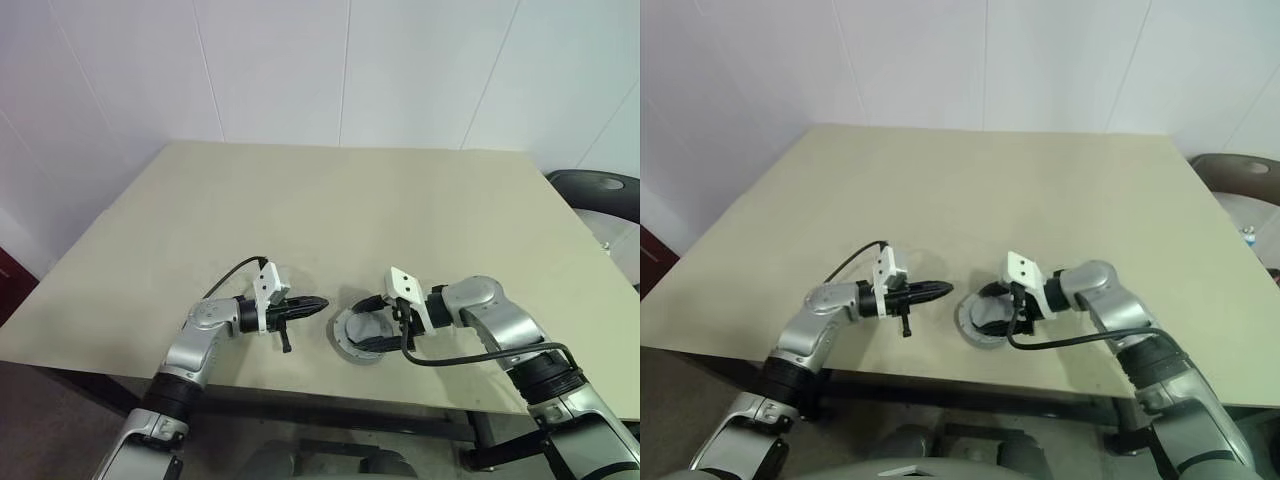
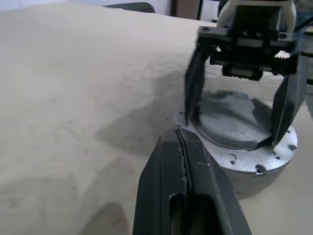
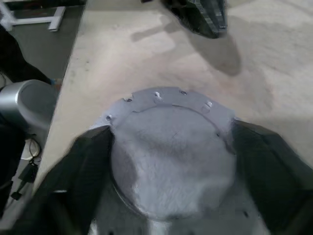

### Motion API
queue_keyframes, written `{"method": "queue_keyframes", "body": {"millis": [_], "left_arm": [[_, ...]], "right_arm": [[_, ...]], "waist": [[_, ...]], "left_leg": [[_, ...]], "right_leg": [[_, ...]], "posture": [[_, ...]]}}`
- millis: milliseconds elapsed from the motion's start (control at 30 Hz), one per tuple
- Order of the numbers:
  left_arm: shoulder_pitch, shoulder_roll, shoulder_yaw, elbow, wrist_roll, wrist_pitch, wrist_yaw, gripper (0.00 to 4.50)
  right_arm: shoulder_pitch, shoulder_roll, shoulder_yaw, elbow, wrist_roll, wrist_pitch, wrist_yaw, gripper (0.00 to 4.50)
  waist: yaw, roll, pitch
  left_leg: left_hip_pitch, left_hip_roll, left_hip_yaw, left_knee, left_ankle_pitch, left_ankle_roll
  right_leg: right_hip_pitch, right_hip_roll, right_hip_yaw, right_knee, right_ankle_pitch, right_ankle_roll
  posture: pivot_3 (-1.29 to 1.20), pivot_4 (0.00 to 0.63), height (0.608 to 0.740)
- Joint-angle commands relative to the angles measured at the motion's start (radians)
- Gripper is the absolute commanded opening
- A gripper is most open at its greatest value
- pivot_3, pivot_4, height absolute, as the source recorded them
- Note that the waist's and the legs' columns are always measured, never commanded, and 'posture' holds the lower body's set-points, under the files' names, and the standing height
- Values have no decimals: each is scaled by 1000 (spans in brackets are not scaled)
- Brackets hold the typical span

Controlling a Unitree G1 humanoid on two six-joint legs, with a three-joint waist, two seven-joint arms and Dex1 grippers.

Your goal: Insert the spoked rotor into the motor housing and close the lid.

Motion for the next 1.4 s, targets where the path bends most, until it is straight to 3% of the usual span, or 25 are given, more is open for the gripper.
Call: {"method": "queue_keyframes", "body": {"millis": [33, 500, 767, 867, 1033, 1400], "left_arm": [[-39, -8, -15, 20, 6, -22, -34, 0], [-69, -70, -77, 116, 46, -17, -88, 0], [-115, -156, -120, 348, 134, -76, -59, 0], [-143, -141, -130, 402, 177, -89, -48, 0], [-166, -98, -155, 448, 213, -53, -71, 0], [-179, -50, -183, 457, 228, 12, -88, 0]], "right_arm": [[24, -32, 31, 68, -73, 45, -30, 4462], [-6, -11, 62, 148, -128, -8, -88, 4462], [-13, -2, 68, 150, -131, -14, -91, 4462], [-7, -10, 60, 135, -127, -9, -84, 4462], [-8, -19, 38, 124, -110, -9, -72, 4462], [-74, 2, -112, 151, 5, 42, -90, 4462]], "waist": [[-1, -1, 0], [-4, -2, -2], [-1, -5, -10], [-2, -5, -11], [-15, 0, -16], [-26, 1, -17]], "left_leg": [[0, 0, 0, 0, 0, 0], [5, 1, 0, 2, -1, -3], [10, 1, 0, 2, -2, -3], [15, 1, 0, 2, -2, -4], [6, 4, 0, 2, -2, -4], [5, 8, 0, 0, -2, -4]], "right_leg": [[0, 0, 0, 0, 0, 0], [5, 1, 0, 1, -2, 2], [10, 0, 0, 0, -2, 2], [17, 0, -1, -3, -3, 2], [17, -1, -7, -19, -3, 2], [13, 0, -7, -15, -3, 2]], "posture": [[0, 0, 740], [0, 0, 740], [0, 0, 740], [0, 0, 740], [0, 0, 740], [0, 0, 740]]}}
